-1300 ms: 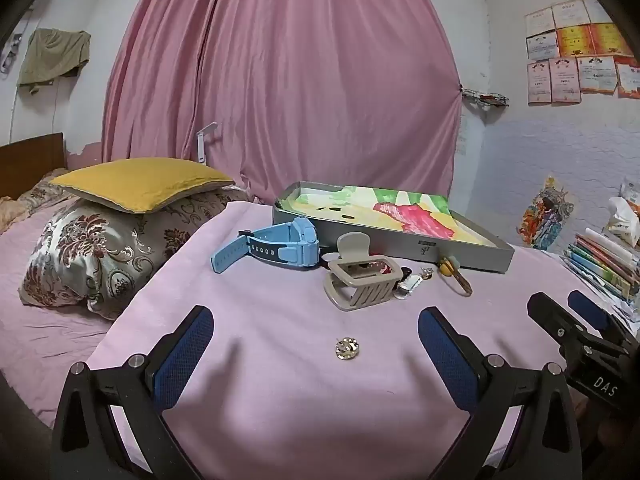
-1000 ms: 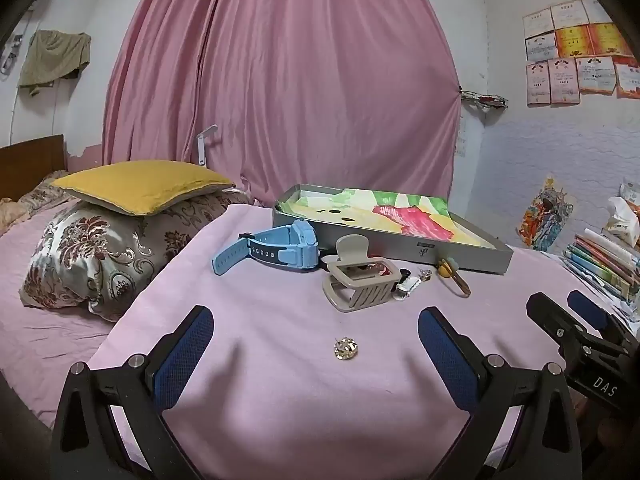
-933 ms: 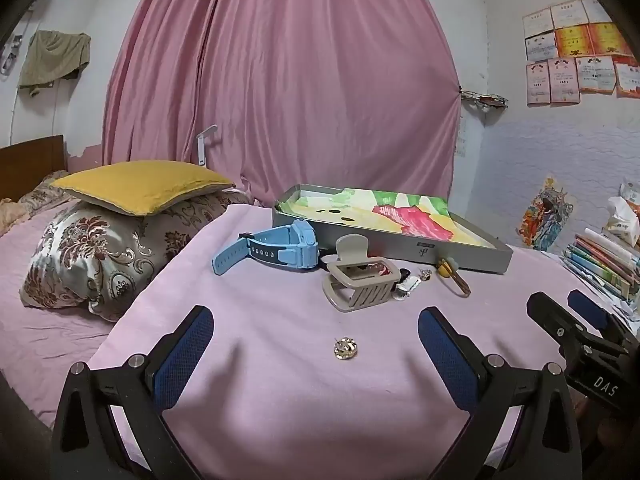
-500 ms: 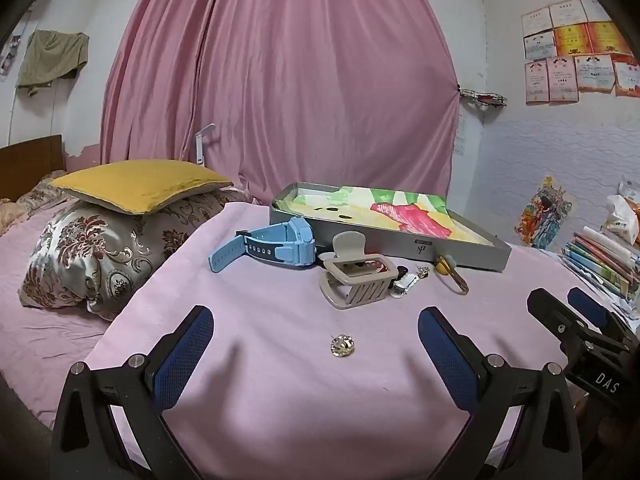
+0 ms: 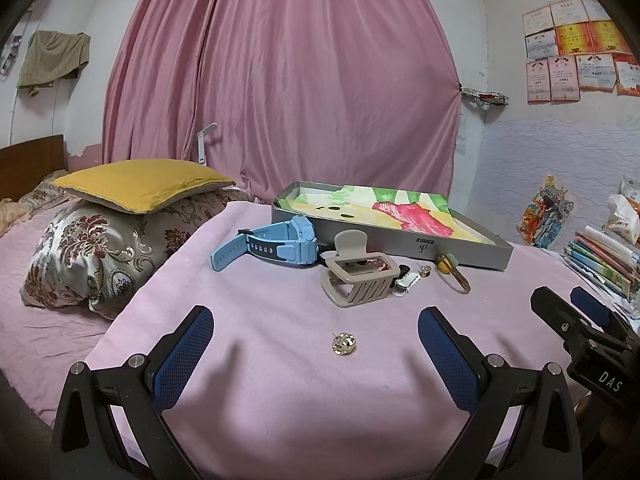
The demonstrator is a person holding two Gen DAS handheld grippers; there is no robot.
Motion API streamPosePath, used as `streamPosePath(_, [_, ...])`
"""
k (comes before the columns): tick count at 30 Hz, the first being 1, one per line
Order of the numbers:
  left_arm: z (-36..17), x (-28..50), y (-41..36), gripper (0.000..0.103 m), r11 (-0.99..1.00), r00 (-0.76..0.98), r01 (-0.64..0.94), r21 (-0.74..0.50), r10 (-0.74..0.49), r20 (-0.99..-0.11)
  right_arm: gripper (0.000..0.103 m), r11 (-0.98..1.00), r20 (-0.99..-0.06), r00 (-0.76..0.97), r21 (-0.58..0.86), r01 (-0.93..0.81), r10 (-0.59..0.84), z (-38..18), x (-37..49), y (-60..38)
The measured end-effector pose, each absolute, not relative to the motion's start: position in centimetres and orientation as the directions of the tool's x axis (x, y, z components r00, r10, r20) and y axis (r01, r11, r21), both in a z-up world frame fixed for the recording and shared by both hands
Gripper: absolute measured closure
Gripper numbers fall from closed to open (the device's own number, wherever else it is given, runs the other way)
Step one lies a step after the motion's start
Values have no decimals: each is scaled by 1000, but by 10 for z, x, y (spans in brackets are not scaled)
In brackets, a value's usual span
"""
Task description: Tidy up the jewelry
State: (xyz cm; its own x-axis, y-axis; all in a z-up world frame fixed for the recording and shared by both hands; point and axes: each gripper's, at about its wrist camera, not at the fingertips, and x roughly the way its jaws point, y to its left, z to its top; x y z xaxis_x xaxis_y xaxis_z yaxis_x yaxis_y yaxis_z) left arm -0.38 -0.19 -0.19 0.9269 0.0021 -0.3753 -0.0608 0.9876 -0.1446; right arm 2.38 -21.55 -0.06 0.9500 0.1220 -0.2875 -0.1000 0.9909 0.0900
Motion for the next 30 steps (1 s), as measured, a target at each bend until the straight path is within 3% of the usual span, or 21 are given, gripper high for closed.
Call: streamPosePath(30, [-3, -3, 0, 0, 988, 926, -66, -140, 9, -377, 1, 991, -285, 951, 91, -100, 123, 0, 23, -216])
